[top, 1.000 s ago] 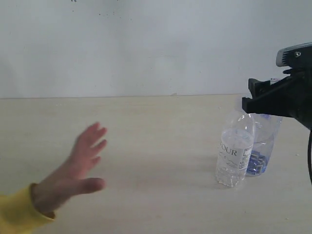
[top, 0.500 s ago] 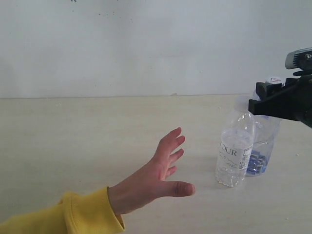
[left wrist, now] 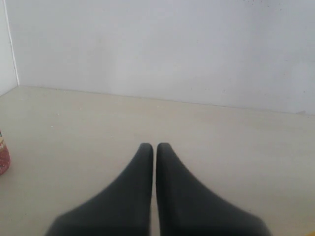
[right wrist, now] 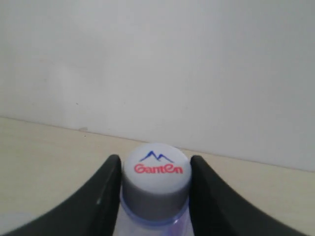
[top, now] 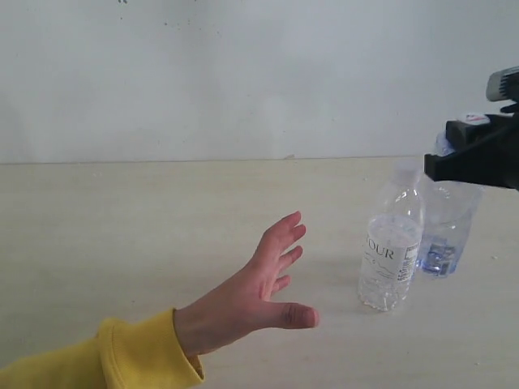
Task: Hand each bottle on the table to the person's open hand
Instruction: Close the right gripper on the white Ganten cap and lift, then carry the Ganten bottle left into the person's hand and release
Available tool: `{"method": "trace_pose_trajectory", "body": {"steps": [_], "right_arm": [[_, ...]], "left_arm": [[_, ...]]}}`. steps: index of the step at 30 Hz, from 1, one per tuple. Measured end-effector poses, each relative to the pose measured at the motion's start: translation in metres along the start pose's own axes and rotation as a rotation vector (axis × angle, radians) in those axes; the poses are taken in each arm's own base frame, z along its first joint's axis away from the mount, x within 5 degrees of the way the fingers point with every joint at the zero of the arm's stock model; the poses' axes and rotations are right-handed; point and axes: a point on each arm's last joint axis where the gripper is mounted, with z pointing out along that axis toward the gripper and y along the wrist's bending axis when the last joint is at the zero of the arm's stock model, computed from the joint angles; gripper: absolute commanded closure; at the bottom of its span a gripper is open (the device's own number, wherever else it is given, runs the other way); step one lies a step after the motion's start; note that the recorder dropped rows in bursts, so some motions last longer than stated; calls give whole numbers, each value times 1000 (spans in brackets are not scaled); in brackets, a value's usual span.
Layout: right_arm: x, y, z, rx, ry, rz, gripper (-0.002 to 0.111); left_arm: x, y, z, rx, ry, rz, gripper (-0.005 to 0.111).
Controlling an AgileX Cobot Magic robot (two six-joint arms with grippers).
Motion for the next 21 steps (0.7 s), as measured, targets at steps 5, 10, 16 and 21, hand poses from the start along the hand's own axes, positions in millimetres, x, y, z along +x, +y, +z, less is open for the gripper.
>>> {"method": "trace_pose_trajectory", "body": {"steps": [5,10,16,21], "right_arm": [[-32,-16,-36,143,-28,44,109],[-52,-8,-74,156,-79,84,109],[-28,9,-110,103,-33,78,109],[-17,17,-130,115,27,80,109]], "left_arm": [[0,0,0,0,0,0,103],[0,0,0,0,0,0,103],[0,0,0,0,0,0,103],[0,0,0,0,0,0,103]]}}
